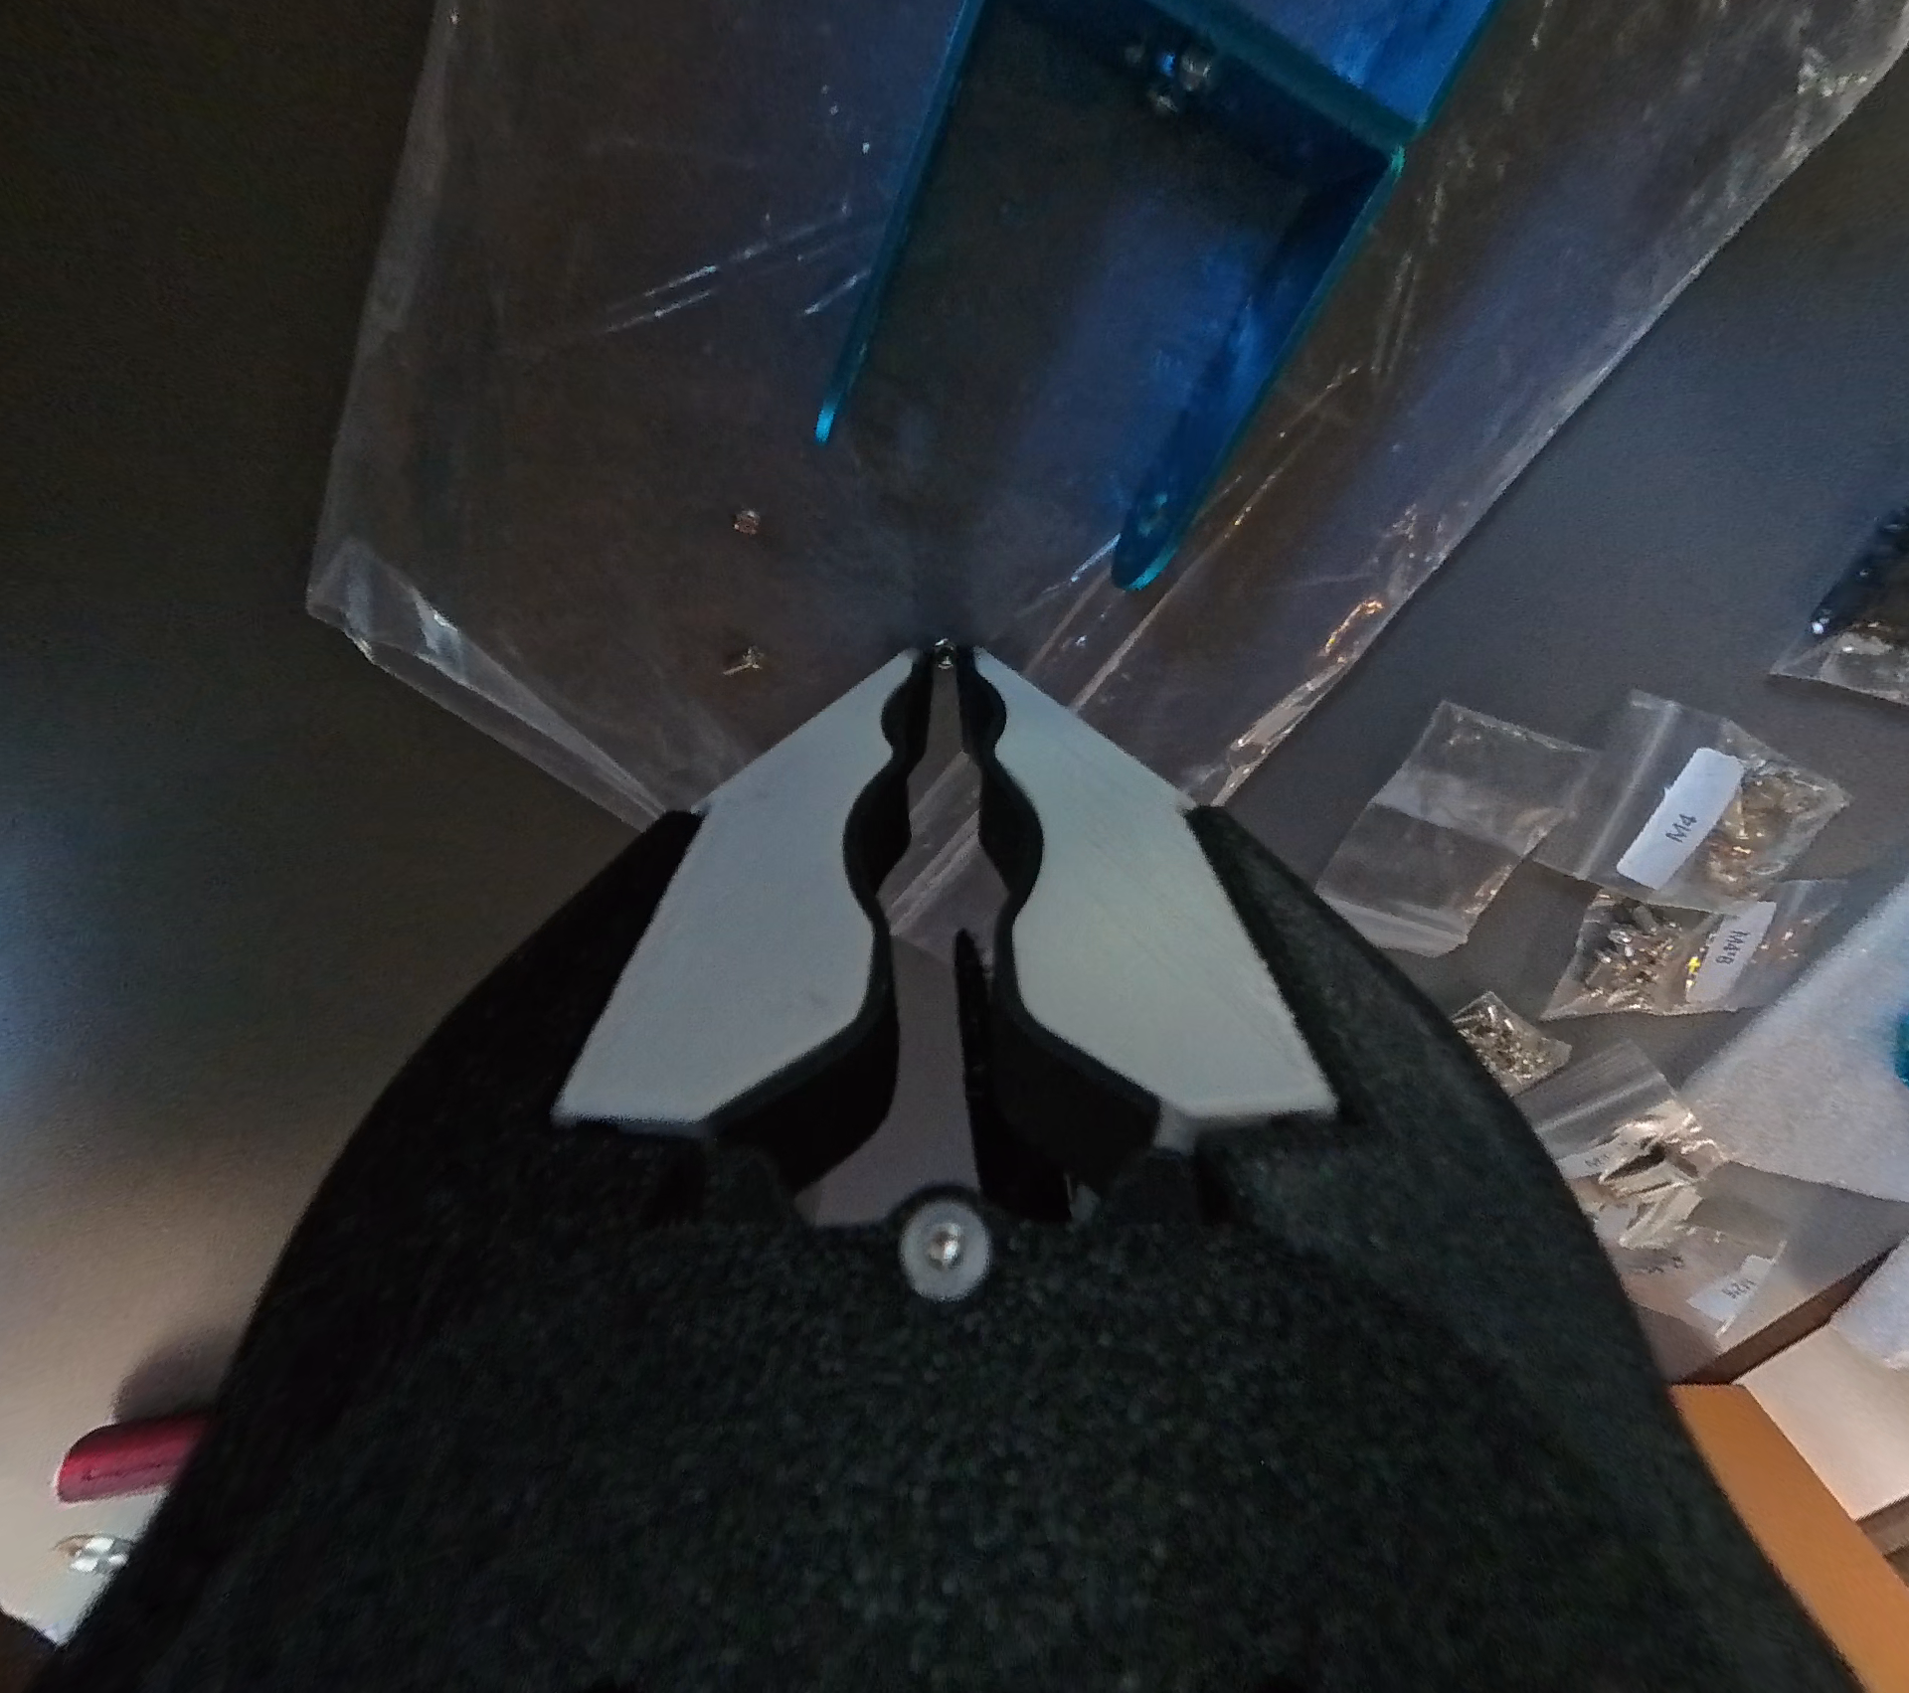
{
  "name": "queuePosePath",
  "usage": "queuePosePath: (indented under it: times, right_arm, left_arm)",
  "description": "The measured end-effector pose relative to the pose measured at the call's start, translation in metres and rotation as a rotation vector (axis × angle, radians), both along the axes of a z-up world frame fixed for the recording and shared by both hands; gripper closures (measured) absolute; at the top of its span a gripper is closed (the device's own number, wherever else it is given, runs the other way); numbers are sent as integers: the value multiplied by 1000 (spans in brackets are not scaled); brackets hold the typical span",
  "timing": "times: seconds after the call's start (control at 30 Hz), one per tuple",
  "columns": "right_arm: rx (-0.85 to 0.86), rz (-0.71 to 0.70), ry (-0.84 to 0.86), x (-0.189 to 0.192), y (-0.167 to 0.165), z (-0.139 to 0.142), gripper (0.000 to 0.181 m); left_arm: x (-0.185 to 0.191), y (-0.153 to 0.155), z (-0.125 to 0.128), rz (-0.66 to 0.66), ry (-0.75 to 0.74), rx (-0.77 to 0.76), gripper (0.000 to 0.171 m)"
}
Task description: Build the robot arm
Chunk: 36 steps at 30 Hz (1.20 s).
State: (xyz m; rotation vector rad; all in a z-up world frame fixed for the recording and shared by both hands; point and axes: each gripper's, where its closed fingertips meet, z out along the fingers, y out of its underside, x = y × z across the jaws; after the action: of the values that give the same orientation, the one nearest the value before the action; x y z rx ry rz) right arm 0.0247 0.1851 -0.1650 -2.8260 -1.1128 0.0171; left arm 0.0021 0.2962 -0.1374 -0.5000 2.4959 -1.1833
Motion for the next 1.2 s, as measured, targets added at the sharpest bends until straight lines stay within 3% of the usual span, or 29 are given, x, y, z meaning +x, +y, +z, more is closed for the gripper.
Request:
queuePosePath:
  times: [0.27, 0.47, 0.53, 0.6, 0.77, 0.93, 1.2]
  right_arm:
    - [88, -31, 71, 2, 4, 2, 177]
    - [408, -77, 222, -9, 31, 28, 178]
    - [516, -41, 272, -21, 41, 32, 178]
    - [604, 13, 210, -24, 50, 26, 178]
    - [762, 116, 119, -32, 69, 20, 178]
    - [800, 219, 128, -38, 73, 17, 178]
    - [895, 313, 53, -38, 80, 16, 178]
  left_arm:
    - [-1, 0, 2, -2, -5, 1, 139]
    - [-4, 1, 7, -22, -16, -3, 139]
    - [-9, -2, 5, -53, -7, 3, 151]
    - [-17, -6, 2, -99, 11, 25, 171]
    - [-23, -13, -6, -138, 6, 87, 171]
    - [-21, -14, -20, -161, 36, 154, 171]
    - [-21, -24, -23, -217, 74, 130, 171]
